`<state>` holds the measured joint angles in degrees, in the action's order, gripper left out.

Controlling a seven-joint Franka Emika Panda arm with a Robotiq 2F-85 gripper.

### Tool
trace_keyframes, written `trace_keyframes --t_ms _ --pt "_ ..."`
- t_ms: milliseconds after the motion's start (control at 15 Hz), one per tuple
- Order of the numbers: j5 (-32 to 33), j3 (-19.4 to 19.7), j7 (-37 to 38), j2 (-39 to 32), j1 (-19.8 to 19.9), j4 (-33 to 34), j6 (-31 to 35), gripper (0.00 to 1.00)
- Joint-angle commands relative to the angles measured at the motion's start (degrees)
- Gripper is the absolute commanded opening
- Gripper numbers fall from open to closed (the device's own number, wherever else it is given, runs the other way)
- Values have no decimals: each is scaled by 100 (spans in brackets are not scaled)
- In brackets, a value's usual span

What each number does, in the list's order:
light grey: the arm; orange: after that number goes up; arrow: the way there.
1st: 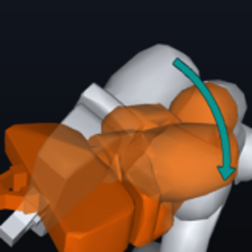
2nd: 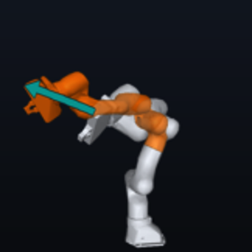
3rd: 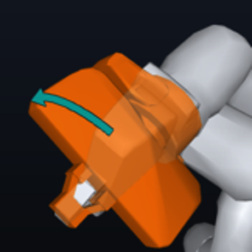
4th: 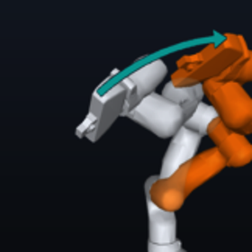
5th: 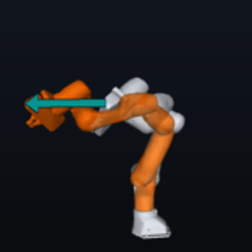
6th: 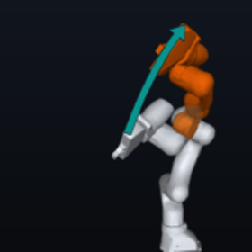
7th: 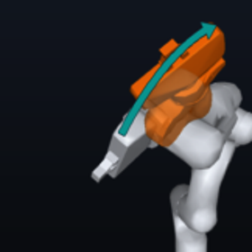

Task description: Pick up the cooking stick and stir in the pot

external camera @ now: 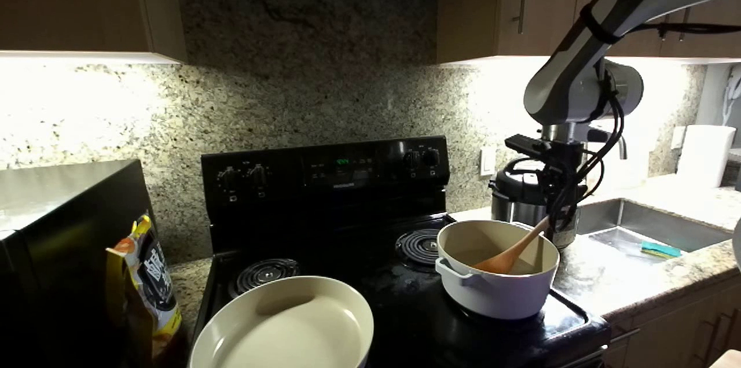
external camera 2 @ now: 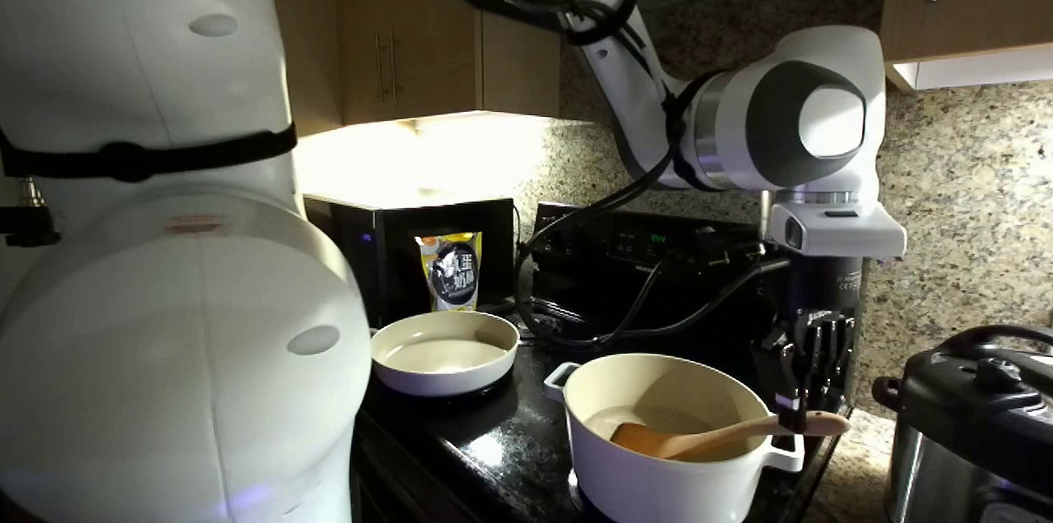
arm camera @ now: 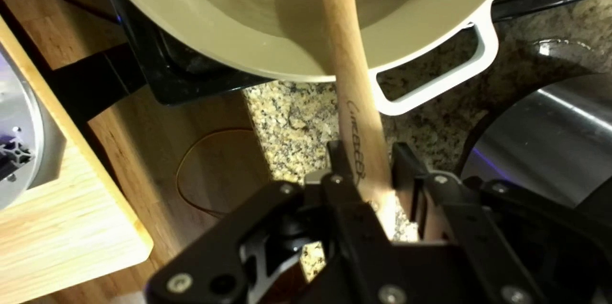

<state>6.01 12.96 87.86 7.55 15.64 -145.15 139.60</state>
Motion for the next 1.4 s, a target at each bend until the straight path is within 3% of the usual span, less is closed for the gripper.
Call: trace_keyframes --t_ms 0,267,600,1333 --pt "770 -344 1099 848 156 -323 -563 10" --pt "909 -813 1765 1267 48 -213 -1305 10" --pt "714 -1263 2140 1161 -184 65 -1760 10" --pt "904 -828 2120 961 91 251 -1546 10"
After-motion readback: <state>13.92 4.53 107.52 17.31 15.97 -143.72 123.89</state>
